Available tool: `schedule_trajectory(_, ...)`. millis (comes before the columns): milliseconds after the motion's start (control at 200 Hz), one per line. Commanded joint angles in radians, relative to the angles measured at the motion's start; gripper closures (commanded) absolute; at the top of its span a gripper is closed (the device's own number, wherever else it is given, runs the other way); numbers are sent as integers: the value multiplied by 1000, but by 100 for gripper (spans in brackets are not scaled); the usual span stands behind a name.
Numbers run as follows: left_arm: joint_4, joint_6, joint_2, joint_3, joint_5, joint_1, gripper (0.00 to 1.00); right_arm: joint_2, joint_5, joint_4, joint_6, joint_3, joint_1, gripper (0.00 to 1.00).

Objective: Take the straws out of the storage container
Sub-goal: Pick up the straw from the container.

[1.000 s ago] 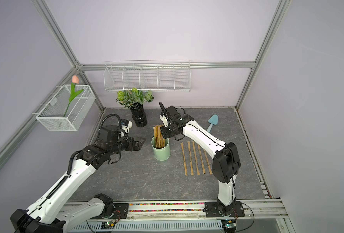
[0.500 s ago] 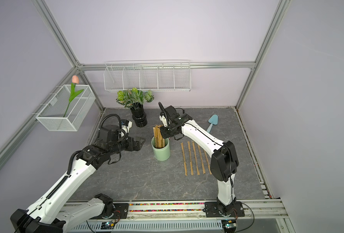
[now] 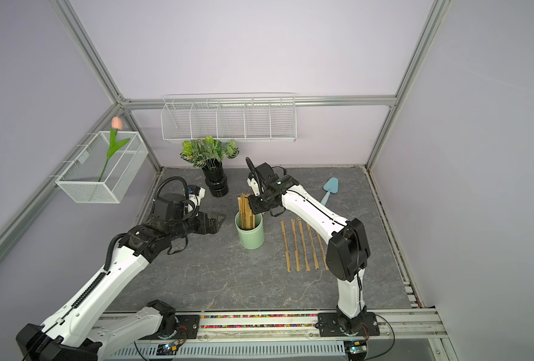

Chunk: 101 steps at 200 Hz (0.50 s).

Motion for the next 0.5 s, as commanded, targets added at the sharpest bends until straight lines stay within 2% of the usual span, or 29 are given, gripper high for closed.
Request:
schedule_trajectory(0, -9, 8, -8, 8, -1, -5, 0, 22, -10, -30, -5, 22, 2, 88)
schedule_trajectory(500, -7, 8, -11, 9, 2, -5, 0, -48, 4, -42, -6, -16, 7, 91)
